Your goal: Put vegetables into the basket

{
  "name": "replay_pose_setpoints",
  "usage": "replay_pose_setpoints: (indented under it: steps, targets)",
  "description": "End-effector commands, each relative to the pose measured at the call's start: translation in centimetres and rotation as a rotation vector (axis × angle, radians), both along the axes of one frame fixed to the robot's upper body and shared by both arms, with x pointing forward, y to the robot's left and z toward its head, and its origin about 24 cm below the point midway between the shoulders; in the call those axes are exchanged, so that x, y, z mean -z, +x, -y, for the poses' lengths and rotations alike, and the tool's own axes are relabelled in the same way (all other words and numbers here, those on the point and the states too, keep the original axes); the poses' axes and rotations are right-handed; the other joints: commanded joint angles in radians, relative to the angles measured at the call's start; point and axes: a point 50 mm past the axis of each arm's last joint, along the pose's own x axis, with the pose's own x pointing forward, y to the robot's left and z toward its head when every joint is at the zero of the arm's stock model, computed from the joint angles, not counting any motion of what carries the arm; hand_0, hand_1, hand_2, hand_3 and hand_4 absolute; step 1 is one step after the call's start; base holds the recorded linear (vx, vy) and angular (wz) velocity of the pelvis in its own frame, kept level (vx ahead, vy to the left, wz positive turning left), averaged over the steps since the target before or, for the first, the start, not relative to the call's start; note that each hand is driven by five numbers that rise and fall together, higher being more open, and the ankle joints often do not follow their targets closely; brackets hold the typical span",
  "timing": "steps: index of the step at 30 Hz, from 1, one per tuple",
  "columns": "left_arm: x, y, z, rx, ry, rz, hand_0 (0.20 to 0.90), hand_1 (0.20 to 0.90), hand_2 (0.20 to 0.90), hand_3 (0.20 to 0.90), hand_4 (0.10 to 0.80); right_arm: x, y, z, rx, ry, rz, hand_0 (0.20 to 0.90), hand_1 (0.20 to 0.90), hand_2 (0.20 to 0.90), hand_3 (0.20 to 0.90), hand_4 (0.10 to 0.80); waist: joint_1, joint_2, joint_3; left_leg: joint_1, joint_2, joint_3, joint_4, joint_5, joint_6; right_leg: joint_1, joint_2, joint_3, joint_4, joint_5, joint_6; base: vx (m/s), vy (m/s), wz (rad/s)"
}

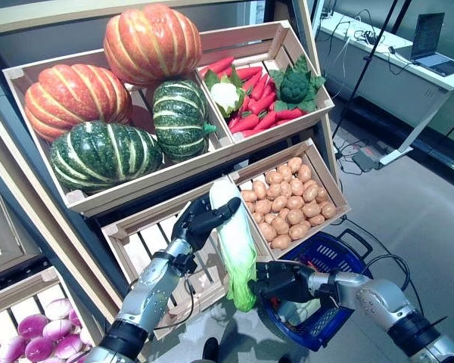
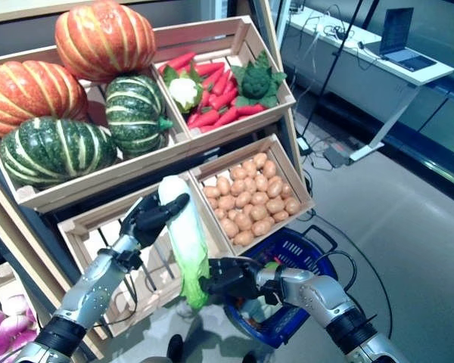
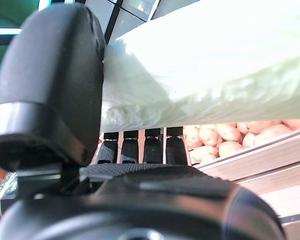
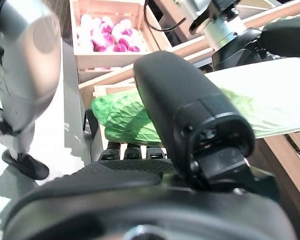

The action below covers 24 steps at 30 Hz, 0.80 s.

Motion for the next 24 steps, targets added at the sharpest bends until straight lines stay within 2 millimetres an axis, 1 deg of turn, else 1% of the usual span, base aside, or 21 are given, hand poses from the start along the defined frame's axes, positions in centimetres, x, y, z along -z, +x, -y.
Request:
replay_pose_setpoints:
  steps: [1, 4, 11, 13, 17, 18, 19, 21, 24]
  targets:
    - [-3.6, 1.3, 5.0, 0.186, -0.271, 0.163, 0.3, 0.3, 0.3, 0.3, 0.4, -4.3, 0.2, -6.3, -0.201, 0.433, 0.031, 0.9, 0.9, 0.9, 0.9, 0.8, 0.017, -0.005, -0.077, 0.028, 0.008, 0.007, 0.001, -0.094, -0.019, -0.025, -0.04, -0.023, 0.003, 0.051, -0.019, 0.036, 0.009, 0.0]
    - [-3.4, 1.2, 5.4, 0.212, -0.292, 0.143, 0.3, 0.3, 0.3, 0.3, 0.4, -4.6, 0.3, -6.7, -0.21, 0.475, 0.025, 0.9, 0.9, 0.9, 0.9, 0.8, 0.018, -0.003, -0.077, 0.033, 0.007, 0.007, 0.001, -0.097, -0.017, -0.025, -0.041, -0.02, 0.006, 0.05, -0.019, 0.039, 0.01, -0.01]
    - [-2.3, 0.8, 6.2, 0.278, -0.342, 0.071, 0.3, 0.3, 0.3, 0.3, 0.4, -6.0, 0.7, -7.5, -0.211, 0.624, 0.054, 0.9, 0.9, 0.9, 0.9, 0.8, 0.023, 0.002, -0.081, 0.042, 0.007, 0.002, 0.001, -0.103, -0.017, -0.015, -0.045, -0.019, 0.007, 0.044, -0.017, 0.042, 0.008, 0.0]
    - [-1.7, 0.6, 6.5, 0.31, -0.368, 0.041, 0.3, 0.3, 0.3, 0.3, 0.4, -6.5, 1.0, -7.6, -0.196, 0.666, 0.069, 0.9, 0.9, 0.9, 0.9, 0.8, 0.023, 0.003, -0.083, 0.046, 0.009, 0.002, 0.001, -0.106, -0.017, -0.015, -0.046, -0.017, 0.011, 0.042, -0.017, 0.045, 0.002, 0.0]
    - [-0.8, 0.3, 6.6, 0.326, -0.393, 0.005, 0.3, 0.3, 0.3, 0.3, 0.4, -7.4, 1.1, -7.7, -0.19, 0.754, 0.055, 0.9, 0.9, 0.9, 0.9, 0.8, 0.021, 0.006, -0.085, 0.049, 0.011, 0.005, 0.001, -0.108, -0.017, -0.016, -0.046, -0.015, 0.015, 0.039, -0.015, 0.03, 0.002, 0.0]
    - [-0.5, 0.2, 6.5, 0.33, -0.403, -0.006, 0.3, 0.3, 0.3, 0.3, 0.4, -7.8, 0.9, -7.8, -0.214, 0.804, 0.027, 0.9, 0.9, 0.9, 0.9, 0.8, 0.021, 0.006, -0.083, 0.05, 0.012, 0.006, 0.001, -0.107, -0.017, -0.016, -0.046, -0.014, 0.017, 0.039, -0.015, 0.0, 0.0, 0.0]
    - [-0.4, 0.2, 6.4, 0.331, -0.403, -0.007, 0.3, 0.3, 0.3, 0.3, 0.4, -7.8, 0.8, -7.9, -0.227, 0.814, 0.024, 0.9, 0.9, 0.9, 0.9, 0.8, 0.021, 0.006, -0.083, 0.05, 0.012, 0.006, 0.001, -0.107, -0.017, -0.017, -0.046, -0.013, 0.018, 0.038, -0.015, 0.0, 0.0, 0.0]
    - [0.1, 0.2, 6.3, 0.338, -0.405, -0.015, 0.3, 0.3, 0.3, 0.3, 0.4, -8.6, 0.6, -7.9, -0.309, 0.904, 0.05, 0.9, 0.9, 0.9, 0.9, 0.8, 0.022, 0.006, -0.083, 0.05, 0.015, 0.008, 0.001, -0.108, -0.019, -0.02, -0.047, -0.013, 0.022, 0.035, -0.015, 0.0, 0.0, 0.0]
    - [0.2, 0.2, 6.0, 0.344, -0.403, -0.016, 0.3, 0.3, 0.3, 0.3, 0.4, -9.2, 0.5, -7.8, -0.371, 0.941, 0.094, 0.9, 0.9, 0.9, 0.9, 0.8, 0.024, 0.007, -0.082, 0.051, 0.016, 0.005, 0.001, -0.108, -0.019, -0.02, -0.047, -0.013, 0.025, 0.033, -0.015, 0.0, 0.0, 0.0]
